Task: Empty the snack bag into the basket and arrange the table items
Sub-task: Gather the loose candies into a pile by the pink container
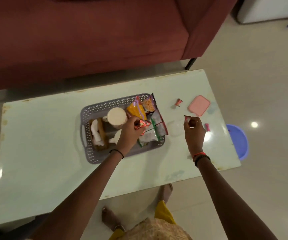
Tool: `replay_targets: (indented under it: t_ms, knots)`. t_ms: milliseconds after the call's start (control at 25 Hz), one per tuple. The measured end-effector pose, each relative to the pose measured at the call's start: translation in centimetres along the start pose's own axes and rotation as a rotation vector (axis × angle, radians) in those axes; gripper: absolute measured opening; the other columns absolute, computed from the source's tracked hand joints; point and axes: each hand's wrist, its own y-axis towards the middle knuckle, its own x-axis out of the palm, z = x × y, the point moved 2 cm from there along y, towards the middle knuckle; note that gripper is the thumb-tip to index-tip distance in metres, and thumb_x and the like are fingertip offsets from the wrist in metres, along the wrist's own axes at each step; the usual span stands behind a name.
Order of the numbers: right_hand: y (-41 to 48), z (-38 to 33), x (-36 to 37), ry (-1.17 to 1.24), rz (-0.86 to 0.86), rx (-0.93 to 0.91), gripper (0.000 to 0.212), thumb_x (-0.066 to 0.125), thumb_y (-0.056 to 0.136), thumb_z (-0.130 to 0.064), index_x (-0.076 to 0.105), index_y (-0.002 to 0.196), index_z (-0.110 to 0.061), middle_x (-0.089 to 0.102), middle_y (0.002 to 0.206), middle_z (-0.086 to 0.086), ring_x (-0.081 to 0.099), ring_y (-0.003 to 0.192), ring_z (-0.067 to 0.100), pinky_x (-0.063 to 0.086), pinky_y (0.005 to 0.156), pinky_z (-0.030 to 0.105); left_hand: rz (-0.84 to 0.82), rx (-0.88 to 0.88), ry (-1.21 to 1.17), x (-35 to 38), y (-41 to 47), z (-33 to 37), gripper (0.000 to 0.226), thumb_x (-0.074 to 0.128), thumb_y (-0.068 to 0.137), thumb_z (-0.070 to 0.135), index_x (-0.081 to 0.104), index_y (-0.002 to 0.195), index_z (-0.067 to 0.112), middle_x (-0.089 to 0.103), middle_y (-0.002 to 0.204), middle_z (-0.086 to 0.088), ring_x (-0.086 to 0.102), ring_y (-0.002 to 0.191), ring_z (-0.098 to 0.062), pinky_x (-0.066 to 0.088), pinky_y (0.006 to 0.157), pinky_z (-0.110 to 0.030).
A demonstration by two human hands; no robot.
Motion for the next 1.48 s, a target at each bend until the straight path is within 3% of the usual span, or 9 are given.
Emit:
replay_targets:
  t_ms: [80, 200, 280, 440, 720, 920, 1200, 1360, 1480]
  knots:
    - [2.6, 1.7, -1.1, -0.117, -0.095, -0.060, 0.012, 0.056, 0.092, -0.019, 0.064, 0.090, -0.010, 0.069, 0.086, 0.007, 0.062, 0.078, 0.020, 0.027, 0.073, -0.009, -0.012, -0.008, 0.005, 3.1, 1.5, 1.8, 0.024, 0.071, 0.081, 0.016, 0.060, 0.099, 0.005, 0.067, 0.094, -0.011, 0.059, 0.083, -0.017, 0.043, 0.069, -0.017]
    - [6.2, 4.2, -1.3, -0.330, -0.249, -0.131, 0.015, 0.060, 0.090, -0.016, 0.072, 0.098, -0.012, 0.064, 0.103, 0.009, 0.058, 0.097, 0.024, 0.032, 0.078, 0.014, -0.056, -0.008, 0.021, 7.5, 3.3, 3.8, 0.027, 0.071, 0.081, 0.018, 0.060, 0.102, 0.004, 0.065, 0.096, -0.009, 0.057, 0.087, -0.017, 0.044, 0.074, -0.018]
    - [7.7, 5.4, -1.0, -0.412, -0.354, -0.168, 0.018, 0.061, 0.089, -0.012, 0.071, 0.105, -0.011, 0.060, 0.109, 0.009, 0.056, 0.103, 0.024, 0.030, 0.076, 0.020, -0.092, 0.002, 0.048, 10.0, 4.5, 4.8, 0.030, 0.072, 0.081, 0.020, 0.059, 0.103, 0.004, 0.063, 0.097, -0.008, 0.056, 0.088, -0.015, 0.042, 0.075, -0.018]
    - [9.4, 6.4, -1.7, -0.302, -0.442, -0.119, 0.025, 0.059, 0.088, -0.003, 0.065, 0.111, -0.008, 0.058, 0.112, 0.009, 0.057, 0.103, 0.024, 0.049, 0.085, 0.030, -0.170, -0.026, 0.101, 14.4, 6.2, 5.7, 0.029, 0.072, 0.080, 0.016, 0.057, 0.101, 0.003, 0.065, 0.101, -0.013, 0.061, 0.089, -0.022, 0.046, 0.073, -0.022]
    - [6.0, 10.8, -6.1, -0.282, -0.437, 0.010, 0.017, 0.058, 0.091, -0.014, 0.063, 0.106, -0.010, 0.060, 0.104, 0.008, 0.061, 0.100, 0.027, 0.051, 0.081, 0.031, -0.296, -0.003, 0.320, 19.6, 6.9, 6.9, 0.027, 0.066, 0.085, 0.016, 0.055, 0.103, 0.000, 0.056, 0.106, -0.018, 0.058, 0.096, -0.032, 0.048, 0.084, -0.041]
    - [3.0, 13.0, -4.8, -0.436, -0.636, 0.174, 0.049, 0.069, 0.081, -0.034, 0.048, 0.120, -0.011, 0.054, 0.114, 0.008, 0.058, 0.103, 0.027, 0.048, 0.071, 0.031, -0.208, 0.132, 0.530, 20.5, 7.2, 7.2, 0.031, 0.063, 0.087, 0.021, 0.061, 0.116, 0.008, 0.053, 0.118, -0.011, 0.054, 0.106, -0.023, 0.048, 0.092, -0.034]
    - [2.1, 12.8, -2.9, -0.436, -0.572, 0.167, 0.040, 0.046, 0.086, -0.003, 0.044, 0.126, -0.004, 0.053, 0.113, 0.013, 0.060, 0.096, 0.032, 0.052, 0.071, 0.034, -0.332, 0.211, 0.619, 20.5, 6.6, 6.4, 0.039, 0.067, 0.083, 0.027, 0.059, 0.120, 0.016, 0.051, 0.123, -0.006, 0.052, 0.109, -0.022, 0.042, 0.095, -0.032]
    - [3.9, 11.5, -4.0, -0.181, -0.373, 0.292, 0.028, 0.049, 0.086, -0.003, 0.053, 0.113, -0.006, 0.057, 0.112, 0.013, 0.058, 0.091, 0.026, 0.043, 0.070, 0.028, -0.216, 0.225, 0.522, 19.2, 7.4, 6.6, 0.028, 0.058, 0.091, 0.024, 0.060, 0.117, 0.014, 0.055, 0.120, -0.009, 0.054, 0.109, -0.023, 0.046, 0.093, -0.034]
    - [5.9, 8.7, -4.0, -0.008, -0.287, 0.211, 0.019, 0.055, 0.087, -0.008, 0.056, 0.106, -0.010, 0.062, 0.104, 0.009, 0.060, 0.083, 0.018, 0.048, 0.068, 0.025, -0.133, 0.186, 0.505, 18.0, 8.8, 6.8, 0.025, 0.055, 0.093, 0.021, 0.059, 0.116, 0.012, 0.056, 0.119, -0.011, 0.056, 0.108, -0.026, 0.047, 0.091, -0.036]
